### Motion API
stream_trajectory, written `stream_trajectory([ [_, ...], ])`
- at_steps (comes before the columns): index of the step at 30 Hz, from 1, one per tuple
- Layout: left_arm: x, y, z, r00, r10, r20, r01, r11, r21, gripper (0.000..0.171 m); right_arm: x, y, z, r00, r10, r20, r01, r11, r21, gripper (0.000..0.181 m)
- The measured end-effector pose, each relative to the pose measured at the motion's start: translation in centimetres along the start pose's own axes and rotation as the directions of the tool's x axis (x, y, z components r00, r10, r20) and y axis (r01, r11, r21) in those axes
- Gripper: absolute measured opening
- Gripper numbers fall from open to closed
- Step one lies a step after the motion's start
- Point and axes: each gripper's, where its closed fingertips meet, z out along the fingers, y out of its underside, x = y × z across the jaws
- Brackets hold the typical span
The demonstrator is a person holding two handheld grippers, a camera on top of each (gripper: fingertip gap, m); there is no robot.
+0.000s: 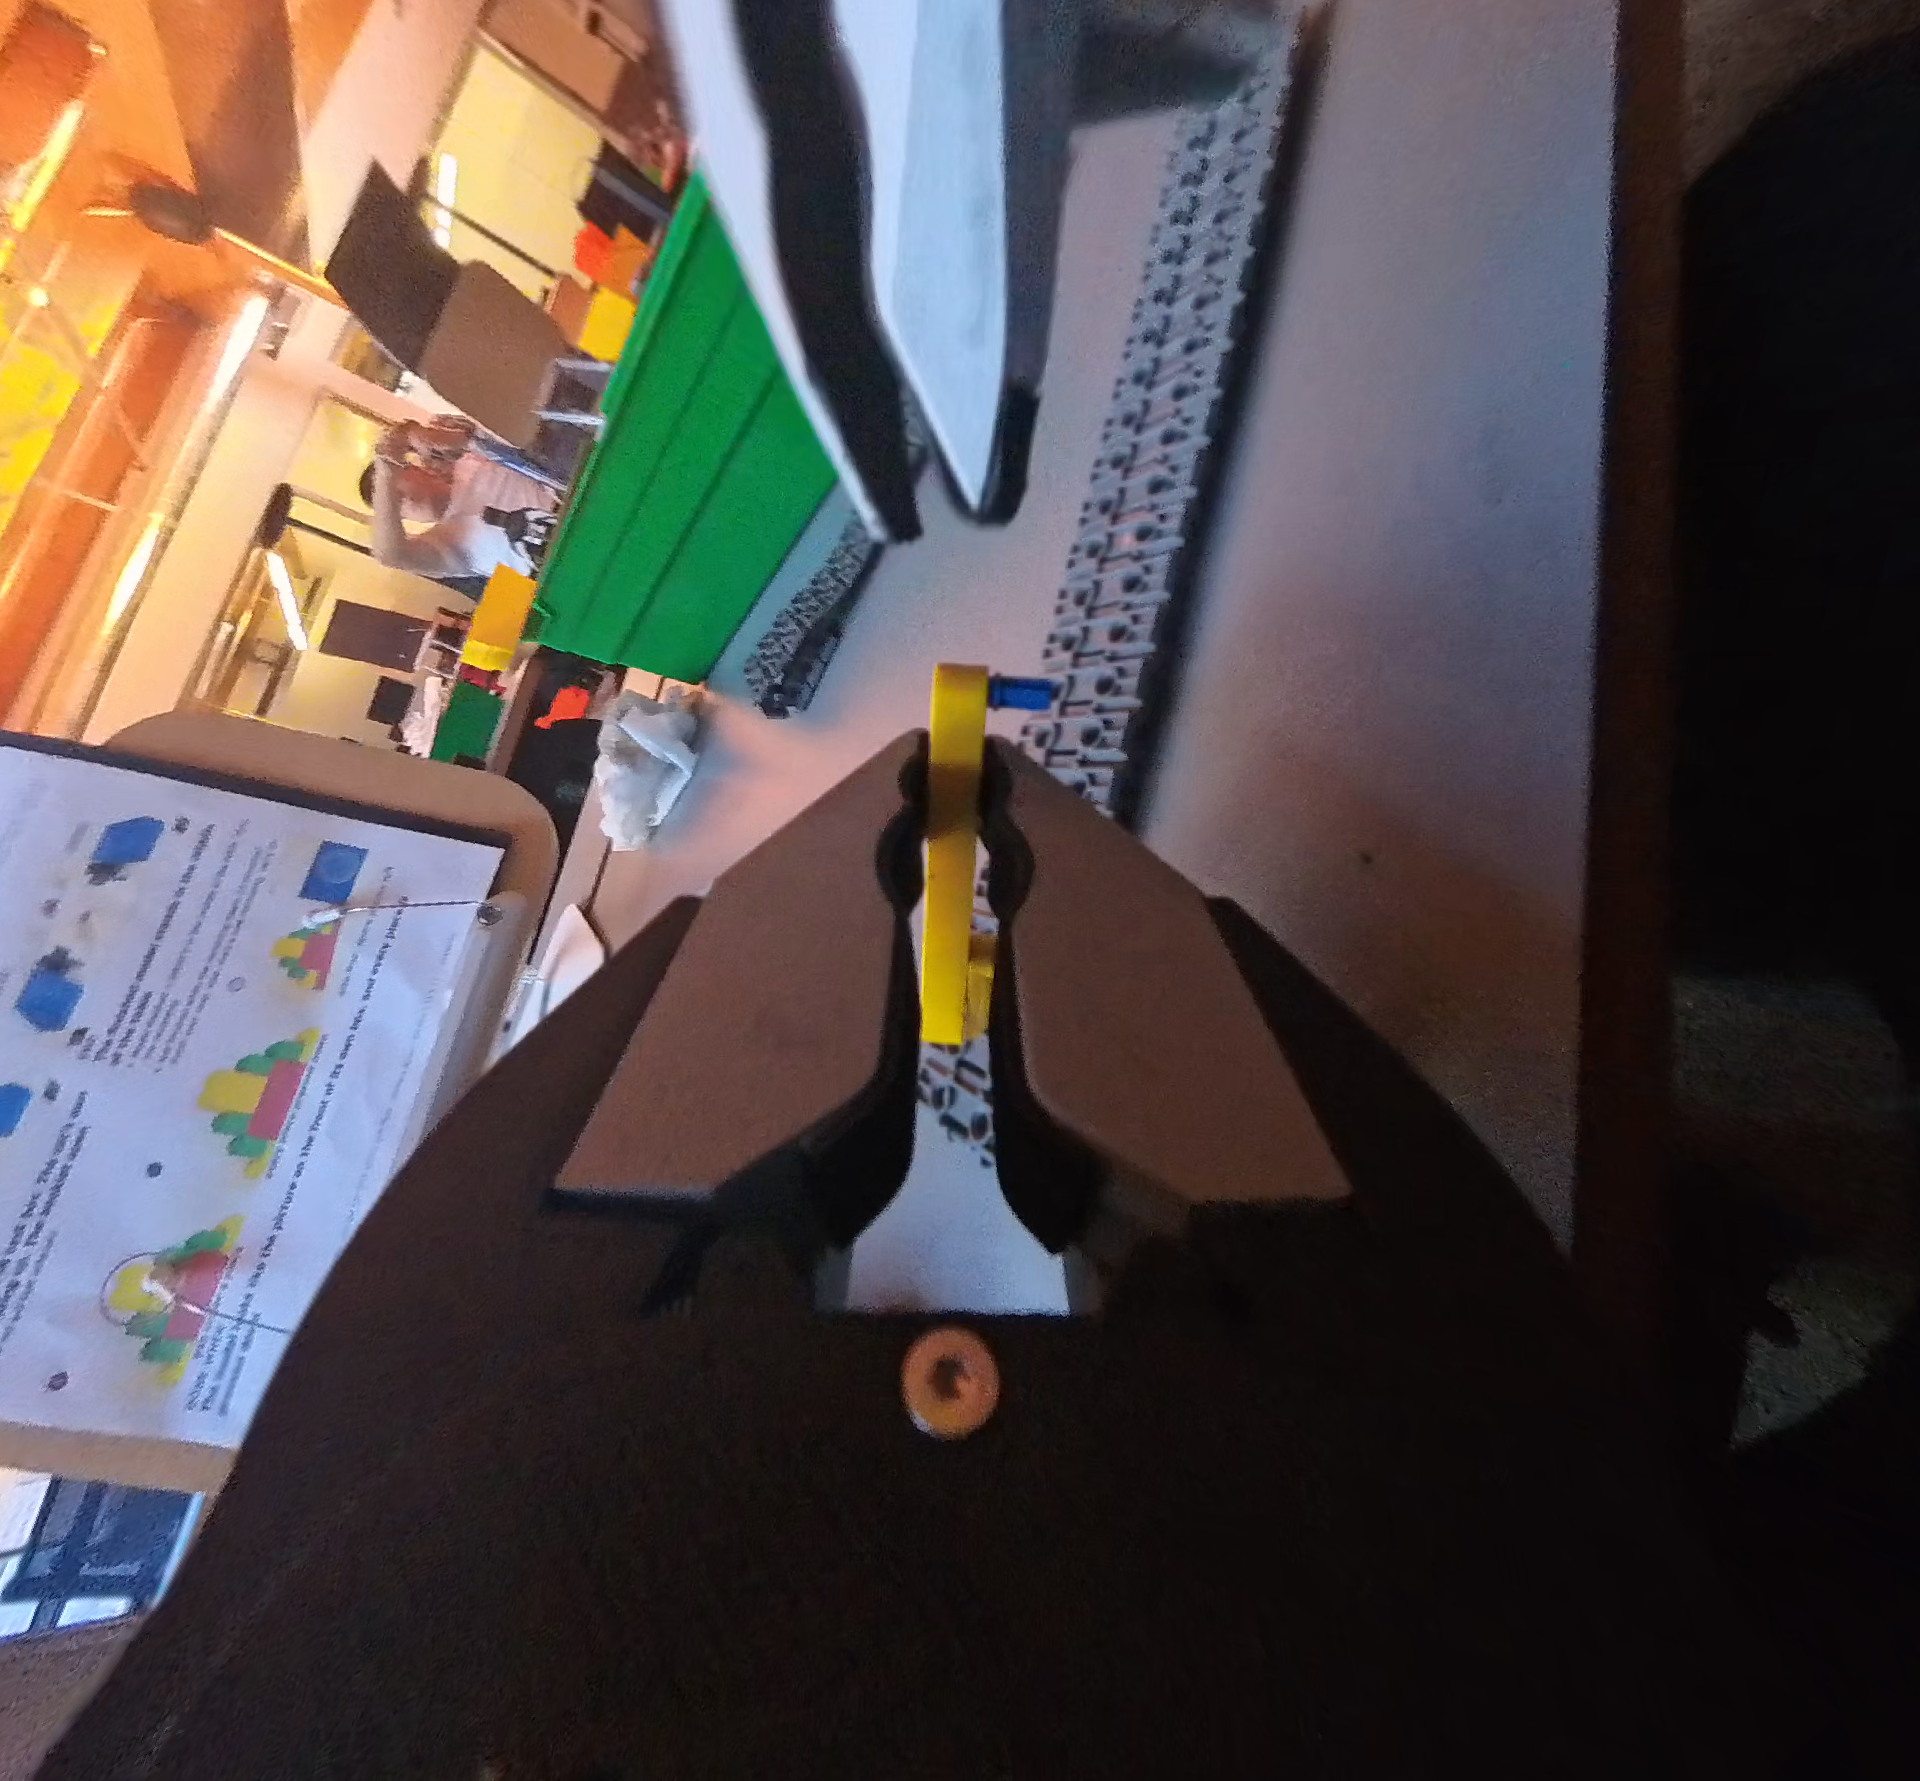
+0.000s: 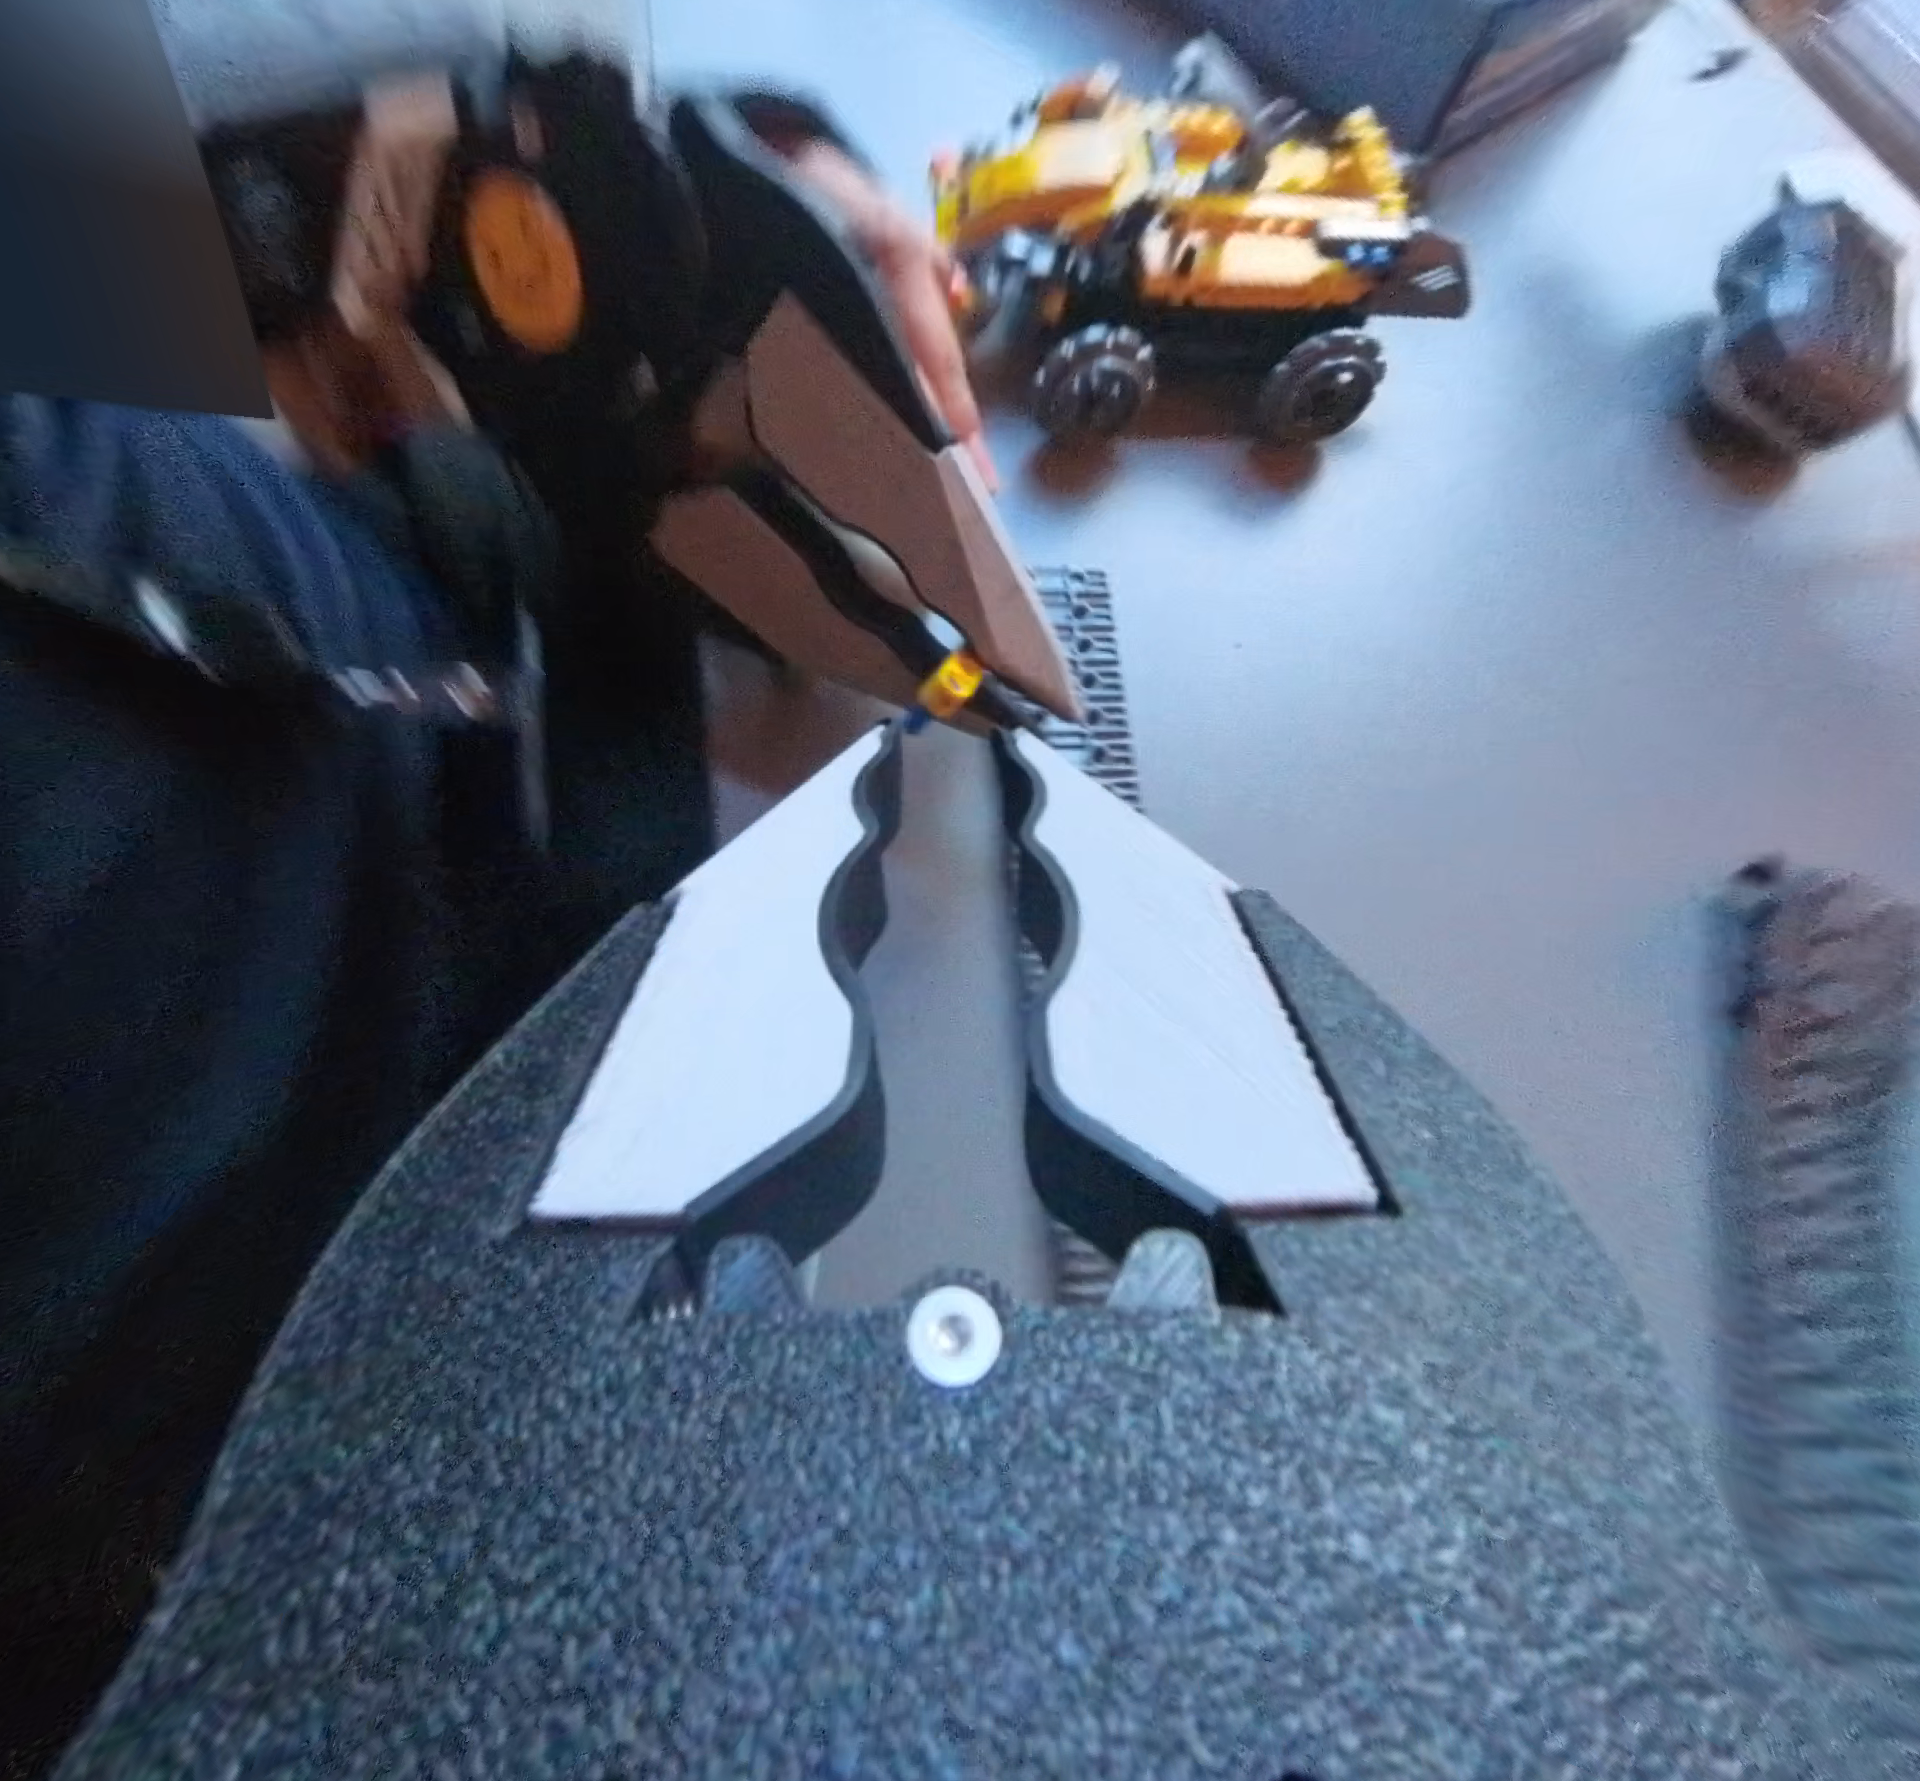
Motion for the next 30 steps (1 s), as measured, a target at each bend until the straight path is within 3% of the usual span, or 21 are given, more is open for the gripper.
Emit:
stream_trajectory([
  [3, -0.3, -0.4, -0.1, 0.999, 0.014, 0.037, -0.015, 1.000, 0.014, 0.005, -0.6, -0.9, -0.2, 0.973, 0.225, -0.046, -0.213, 0.960, 0.182, 0.014],
  [7, -1.2, -0.9, -0.6, 0.993, 0.027, 0.118, -0.031, 0.999, 0.029, 0.006, -0.2, -0.5, 0.9, 0.931, 0.356, -0.080, -0.330, 0.915, 0.231, 0.013],
  [20, -2.6, -0.5, -0.8, 0.983, -0.006, 0.182, 0.004, 1.000, 0.013, 0.005, 0.5, -1.4, 2.8, 0.915, 0.383, -0.123, -0.331, 0.891, 0.311, 0.001],
  [23, -2.2, 0.3, -0.5, 0.989, -0.010, 0.149, 0.014, 1.000, -0.025, 0.006, 0.8, -0.7, 3.4, 0.936, 0.290, -0.202, -0.245, 0.945, 0.217, 0.000],
  [25, -3.0, 0.9, -0.5, 0.979, -0.004, 0.202, 0.018, 0.997, -0.069, 0.006, 1.0, 1.2, 4.0, 0.947, 0.169, -0.274, -0.166, 0.986, 0.032, 0.000],
  [26, -4.4, 1.0, -1.0, 0.965, -0.063, 0.256, 0.075, 0.996, -0.040, 0.005, 0.9, 3.1, 4.5, 0.951, 0.094, -0.294, -0.129, 0.987, -0.101, 0.000],
  [27, -4.8, 1.5, -1.1, 0.958, -0.183, 0.222, 0.193, 0.981, -0.022, 0.005, 0.6, 4.3, 4.8, 0.954, 0.050, -0.295, -0.103, 0.981, -0.167, 0.000],
  [28, -4.8, 1.9, -1.0, 0.954, -0.234, 0.186, 0.243, 0.970, -0.024, 0.006, 0.5, 4.4, 4.6, 0.953, 0.043, -0.300, -0.093, 0.984, -0.154, 0.000],
  [30, -3.6, 1.0, -0.8, 0.974, -0.172, 0.146, 0.175, 0.985, -0.007, 0.006, 2.0, 1.9, 2.1, 0.930, 0.089, -0.357, -0.095, 0.995, 0.000, 0.000],
])
